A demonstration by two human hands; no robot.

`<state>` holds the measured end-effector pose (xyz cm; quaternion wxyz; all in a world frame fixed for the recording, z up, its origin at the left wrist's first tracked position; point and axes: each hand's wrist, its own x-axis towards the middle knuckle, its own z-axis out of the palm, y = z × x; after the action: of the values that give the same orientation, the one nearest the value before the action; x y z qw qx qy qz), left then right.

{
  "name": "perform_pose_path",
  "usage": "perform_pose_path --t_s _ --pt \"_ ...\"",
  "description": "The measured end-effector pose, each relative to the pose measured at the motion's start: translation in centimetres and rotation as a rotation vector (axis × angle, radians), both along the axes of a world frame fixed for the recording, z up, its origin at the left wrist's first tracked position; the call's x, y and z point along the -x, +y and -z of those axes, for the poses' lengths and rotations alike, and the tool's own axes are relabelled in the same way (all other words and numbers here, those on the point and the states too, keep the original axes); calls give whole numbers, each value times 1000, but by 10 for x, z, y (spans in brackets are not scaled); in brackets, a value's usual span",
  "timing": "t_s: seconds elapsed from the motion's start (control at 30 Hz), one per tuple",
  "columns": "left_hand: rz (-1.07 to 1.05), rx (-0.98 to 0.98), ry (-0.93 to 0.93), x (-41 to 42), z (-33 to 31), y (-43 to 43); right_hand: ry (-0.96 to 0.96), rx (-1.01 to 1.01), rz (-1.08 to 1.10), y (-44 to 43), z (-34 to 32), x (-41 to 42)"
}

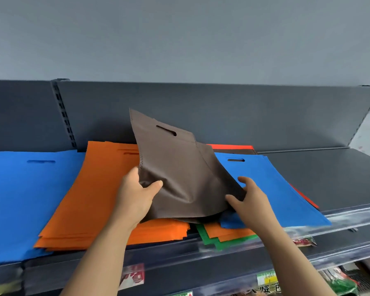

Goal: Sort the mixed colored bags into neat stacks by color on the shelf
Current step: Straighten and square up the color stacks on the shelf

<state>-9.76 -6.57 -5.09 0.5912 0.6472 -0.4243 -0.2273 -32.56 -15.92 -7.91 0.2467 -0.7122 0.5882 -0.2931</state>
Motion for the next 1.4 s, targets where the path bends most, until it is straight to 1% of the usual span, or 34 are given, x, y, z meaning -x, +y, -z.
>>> perform_pose_path --t_s 0.23,0.37,0.57,0.67,0.73,0.83,0.97,1.13,1.27,1.4 --pt "-57 -46 -14 -66 -6 59 -14 133 -102 51 -17 -73" --pt "-109 -77 11 -114 -9 102 -99 158 -130 88 -25 -123" --pt "-83 -249 -41 -177 -13 170 -227 220 -213 142 -18 -195" --pt "-99 -297 -44 -202 -14 199 -236 253 -243 163 -13 -224" --pt "-147 -298 -39 -218 -13 216 -212 282 -258 173 -11 -242" --pt "-245 -267 -14 -242 -9 236 -193 272 -296 183 -9 -268" --pt "-398 -226 -6 -273 -3 258 -200 267 -363 191 -10 -304" --pt "-532 -204 -25 -312 2 284 -214 239 -439 207 -12 -356" --pt "-599 -220 -66 -350 2 304 -197 233 -479 229 -9 -397" --pt "-600 -255 -137 -393 1 320 -165 226 -471 248 -8 -437"
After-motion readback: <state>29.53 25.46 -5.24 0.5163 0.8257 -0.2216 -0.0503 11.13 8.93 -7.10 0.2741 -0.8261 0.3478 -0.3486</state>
